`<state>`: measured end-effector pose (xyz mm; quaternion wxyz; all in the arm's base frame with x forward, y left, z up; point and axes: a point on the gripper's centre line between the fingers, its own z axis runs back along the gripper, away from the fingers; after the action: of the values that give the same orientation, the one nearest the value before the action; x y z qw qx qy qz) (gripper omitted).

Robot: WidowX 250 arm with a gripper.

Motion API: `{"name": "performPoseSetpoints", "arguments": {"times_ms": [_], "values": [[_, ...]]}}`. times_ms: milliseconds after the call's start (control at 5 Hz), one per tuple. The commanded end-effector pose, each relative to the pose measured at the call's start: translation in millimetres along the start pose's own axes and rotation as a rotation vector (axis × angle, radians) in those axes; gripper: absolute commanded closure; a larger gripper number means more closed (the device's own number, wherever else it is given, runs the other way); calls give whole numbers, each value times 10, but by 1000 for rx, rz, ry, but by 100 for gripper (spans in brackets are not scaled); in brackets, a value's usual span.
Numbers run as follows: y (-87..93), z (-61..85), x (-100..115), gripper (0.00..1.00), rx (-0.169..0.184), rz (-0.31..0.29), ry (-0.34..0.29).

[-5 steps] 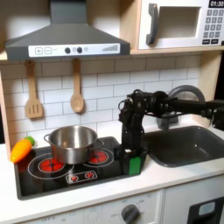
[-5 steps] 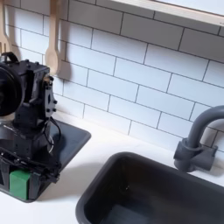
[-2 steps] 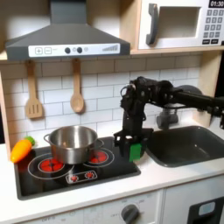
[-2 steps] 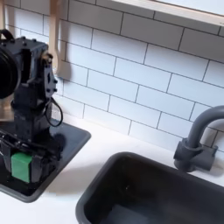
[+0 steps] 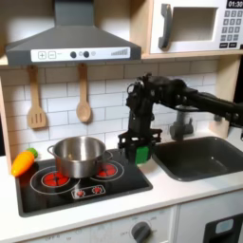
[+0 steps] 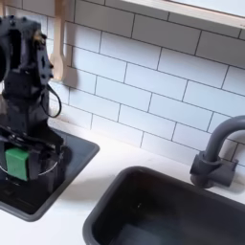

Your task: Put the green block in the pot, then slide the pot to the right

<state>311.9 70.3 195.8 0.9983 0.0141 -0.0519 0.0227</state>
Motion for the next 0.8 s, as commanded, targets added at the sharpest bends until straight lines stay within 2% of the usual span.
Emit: {"name": "performPoseSetpoints", "arguments": {"times_ms": [0, 200, 600], "values": [[186, 154, 122, 100, 4, 39, -61], [259, 242, 203, 100, 16, 50, -99], [376, 217, 438, 100, 27, 84, -124]]}}
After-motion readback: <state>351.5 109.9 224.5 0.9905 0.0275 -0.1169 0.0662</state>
